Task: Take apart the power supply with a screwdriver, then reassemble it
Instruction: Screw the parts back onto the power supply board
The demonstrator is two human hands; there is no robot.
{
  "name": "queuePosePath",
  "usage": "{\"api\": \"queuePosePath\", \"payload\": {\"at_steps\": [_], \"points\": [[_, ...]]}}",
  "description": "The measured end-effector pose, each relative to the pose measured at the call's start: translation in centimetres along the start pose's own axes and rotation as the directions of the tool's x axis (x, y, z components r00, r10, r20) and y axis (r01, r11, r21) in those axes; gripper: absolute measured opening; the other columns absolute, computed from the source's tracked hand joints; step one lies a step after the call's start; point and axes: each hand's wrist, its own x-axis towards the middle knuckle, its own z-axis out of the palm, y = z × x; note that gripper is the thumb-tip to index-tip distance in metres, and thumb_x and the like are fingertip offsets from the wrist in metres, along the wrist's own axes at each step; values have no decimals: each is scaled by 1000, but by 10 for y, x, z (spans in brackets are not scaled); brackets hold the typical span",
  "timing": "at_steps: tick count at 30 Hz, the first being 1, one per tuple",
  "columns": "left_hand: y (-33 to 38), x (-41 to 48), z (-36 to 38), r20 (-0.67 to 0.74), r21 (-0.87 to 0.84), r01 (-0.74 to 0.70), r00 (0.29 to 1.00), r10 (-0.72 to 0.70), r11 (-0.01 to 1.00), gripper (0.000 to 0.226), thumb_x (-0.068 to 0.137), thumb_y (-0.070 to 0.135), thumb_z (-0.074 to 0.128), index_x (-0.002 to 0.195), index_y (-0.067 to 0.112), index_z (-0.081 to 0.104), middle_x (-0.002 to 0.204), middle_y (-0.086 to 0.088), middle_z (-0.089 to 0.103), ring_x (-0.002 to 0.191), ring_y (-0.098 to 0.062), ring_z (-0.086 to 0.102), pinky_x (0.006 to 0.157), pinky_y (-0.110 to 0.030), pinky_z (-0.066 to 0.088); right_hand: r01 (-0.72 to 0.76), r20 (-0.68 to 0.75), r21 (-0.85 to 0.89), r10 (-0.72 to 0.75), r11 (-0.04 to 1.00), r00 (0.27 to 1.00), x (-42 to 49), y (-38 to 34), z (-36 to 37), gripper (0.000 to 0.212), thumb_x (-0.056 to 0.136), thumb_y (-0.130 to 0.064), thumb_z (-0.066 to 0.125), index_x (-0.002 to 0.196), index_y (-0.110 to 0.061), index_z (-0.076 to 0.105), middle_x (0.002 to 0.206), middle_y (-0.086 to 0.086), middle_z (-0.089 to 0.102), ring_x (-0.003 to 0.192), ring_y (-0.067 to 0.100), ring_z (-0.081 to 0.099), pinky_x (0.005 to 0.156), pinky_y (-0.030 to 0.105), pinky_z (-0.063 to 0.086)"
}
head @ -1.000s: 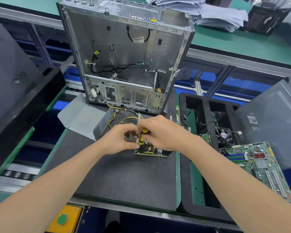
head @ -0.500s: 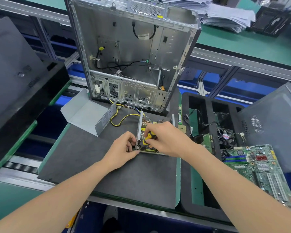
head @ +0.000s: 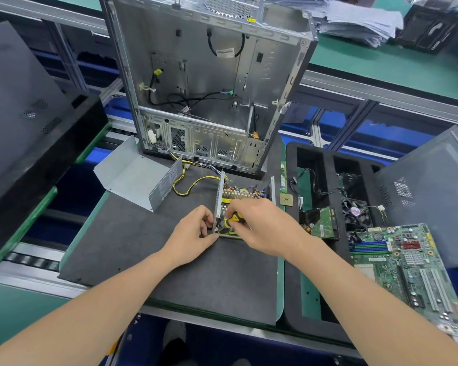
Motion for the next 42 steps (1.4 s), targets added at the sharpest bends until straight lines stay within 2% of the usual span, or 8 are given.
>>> {"api": "queuePosePath", "payload": {"at_steps": [11, 15, 19, 23, 28, 32, 37, 42], "points": [[9, -7, 9, -21, 39, 56, 998, -55, 998, 42, 84, 19, 72, 95, 40, 37, 81, 7, 51, 76, -12, 53, 66, -30, 48, -26, -52, 21, 27, 999, 998, -7, 6, -3, 15, 95, -17, 58, 107, -21, 65, 94, -9, 65, 81, 13, 56, 74, 42, 55], [7, -19, 8, -64, 105, -117, 990, 124, 988, 40, 91, 13, 71, 99, 33, 38, 98, 12, 44, 85, -7, 54, 72, -25, 48, -47, -80, 64, 53, 997, 995, -15, 15, -5, 12, 94, -18, 60, 104, -21, 65, 87, -11, 63, 76, 9, 55, 72, 39, 55], [6, -34, 6, -100, 319, -313, 927, 360, 894, 10, 98, 15, 64, 108, 16, 64, 107, 4, 52, 81, -11, 58, 73, -24, 50, -99, -126, 150, 118, 984, 985, -25, 25, -3, 9, 92, -18, 64, 100, -21, 67, 80, -6, 68, 72, 9, 61, 73, 37, 56], [6, -40, 10, -90, 517, -363, 877, 471, 775, 28, 97, 12, 60, 119, 3, 75, 95, -9, 65, 75, -24, 64, 67, -34, 58, -132, -154, 220, 167, 967, 974, -33, 39, -1, 8, 90, -19, 68, 97, -23, 68, 74, -8, 68, 69, 3, 62, 62, 21, 49], [30, -36, 18, -4, 677, -252, 938, 346, 692, 40, 67, 0, 91, 104, 0, 78, 79, -9, 58, 60, -25, 57, 49, -33, 49, -139, -153, 249, 180, 958, 972, -41, 49, -1, 10, 89, -22, 69, 94, -30, 66, 70, -14, 65, 72, -1, 62, 63, 23, 52], [46, -29, 10, 78, 790, -219, 962, 260, 572, 40, 47, 5, 100, 75, 12, 71, 66, -3, 54, 49, -19, 53, 42, -29, 40, -129, -157, 251, 172, 959, 973, -45, 53, -3, 10, 89, -23, 69, 94, -31, 66, 73, -14, 67, 74, 3, 64, 67, 31, 57], [57, -20, -1, 203, 831, -246, 969, 139, 499, 50, 35, 10, 104, 64, 18, 65, 55, 2, 53, 39, -16, 53, 34, -24, 34, -156, -170, 256, 204, 954, 964, -50, 59, -3, 7, 90, -24, 70, 95, -28, 69, 75, -14, 69, 73, 8, 64, 71, 28, 55], [61, -17, -5, 221, 860, -246, 969, 108, 446, 71, 31, 5, 102, 97, 15, 79, 52, 2, 51, 37, -19, 51, 34, -23, 34, -155, -183, 252, 204, 955, 962, -57, 66, -6, 4, 89, -21, 69, 91, -24, 69, 77, -9, 71, 71, 10, 65, 74, 16, 47]]}}
